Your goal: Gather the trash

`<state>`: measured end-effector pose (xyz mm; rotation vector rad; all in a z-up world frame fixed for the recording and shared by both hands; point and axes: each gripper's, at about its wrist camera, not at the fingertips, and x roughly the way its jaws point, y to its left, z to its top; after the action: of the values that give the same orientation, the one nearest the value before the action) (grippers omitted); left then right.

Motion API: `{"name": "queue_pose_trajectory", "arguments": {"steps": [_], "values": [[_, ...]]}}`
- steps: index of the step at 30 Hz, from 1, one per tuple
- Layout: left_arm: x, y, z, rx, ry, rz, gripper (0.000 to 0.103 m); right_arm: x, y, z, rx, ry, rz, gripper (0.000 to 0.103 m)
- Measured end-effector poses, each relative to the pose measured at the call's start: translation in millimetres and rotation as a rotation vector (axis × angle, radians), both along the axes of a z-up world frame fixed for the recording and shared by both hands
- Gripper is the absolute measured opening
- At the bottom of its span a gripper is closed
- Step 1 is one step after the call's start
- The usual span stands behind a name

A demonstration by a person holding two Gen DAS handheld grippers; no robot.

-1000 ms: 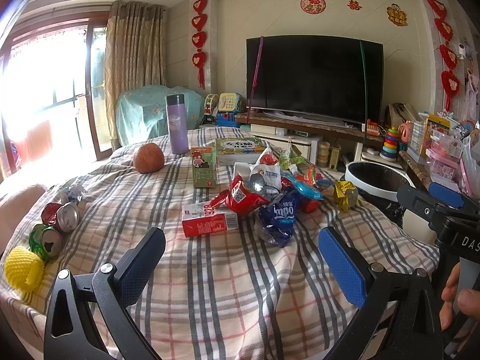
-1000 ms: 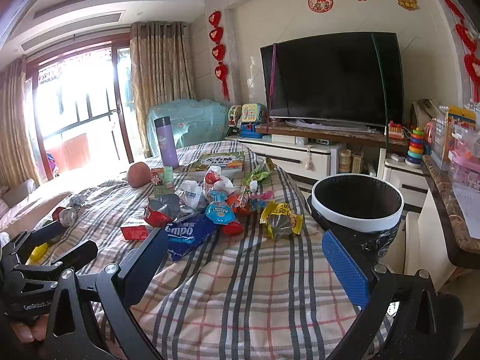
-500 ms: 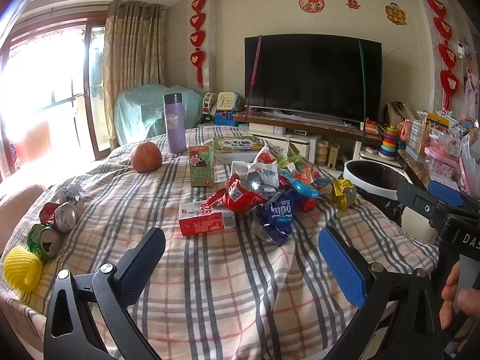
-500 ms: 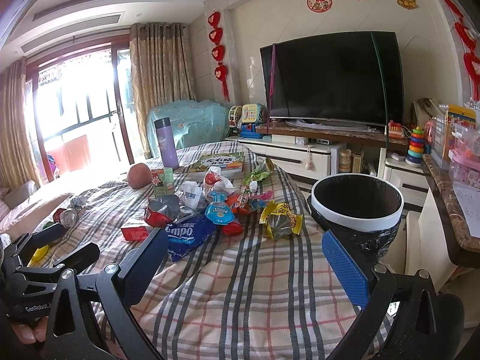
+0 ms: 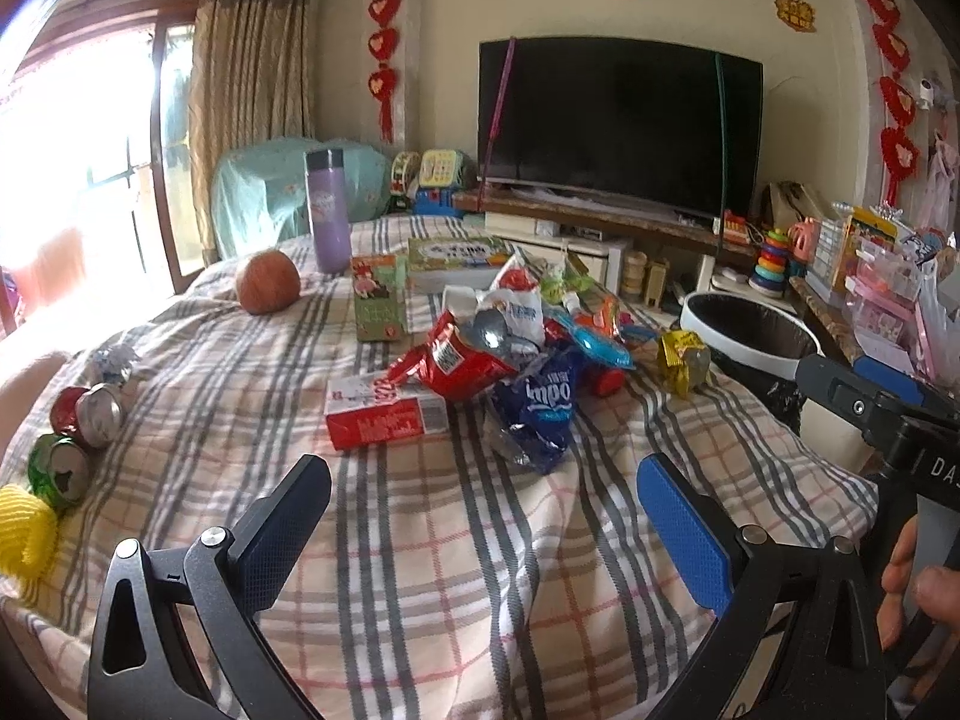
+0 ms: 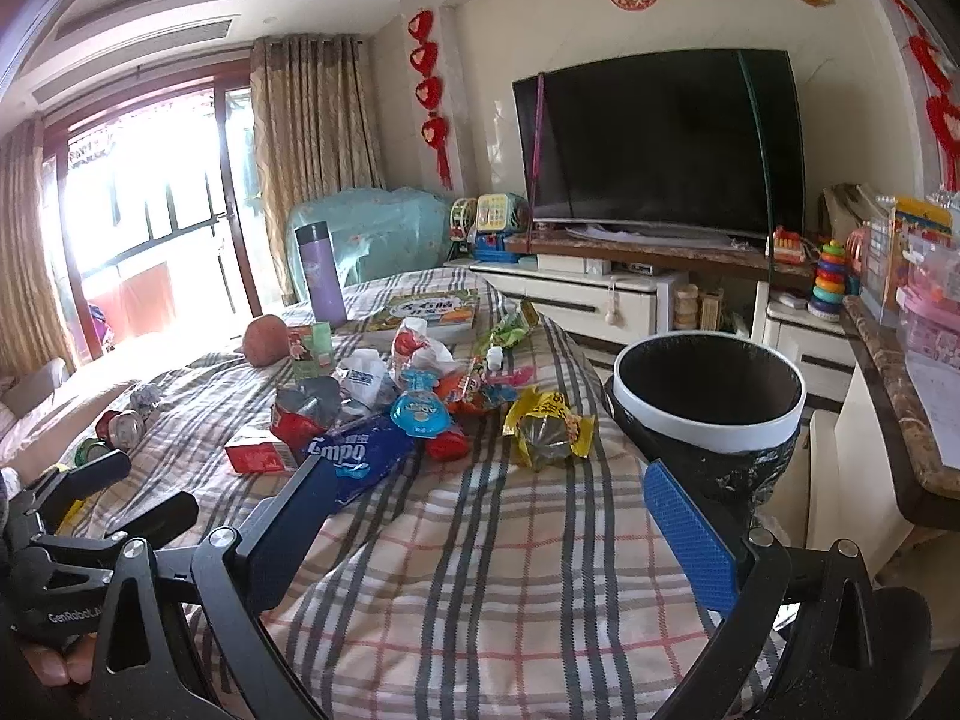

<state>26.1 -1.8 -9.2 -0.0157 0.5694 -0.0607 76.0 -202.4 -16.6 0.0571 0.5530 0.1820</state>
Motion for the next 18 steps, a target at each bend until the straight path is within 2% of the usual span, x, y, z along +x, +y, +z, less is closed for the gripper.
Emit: {"name": "queue_pose_trajectory", "arguments": {"steps": [12, 18], "values": [[57.8, -8.7, -12.5, -0.024, 0.098, -0.021, 0.102, 33.8, -24.1, -21.2, 0.021, 0.104, -0.009, 0.103], [84.7, -14.4, -20.2, -0.03, 0.13, -0.02, 0.096, 60.6, -40.6, -37.1, 0.064, 0.172, -0.004, 0.103]]}}
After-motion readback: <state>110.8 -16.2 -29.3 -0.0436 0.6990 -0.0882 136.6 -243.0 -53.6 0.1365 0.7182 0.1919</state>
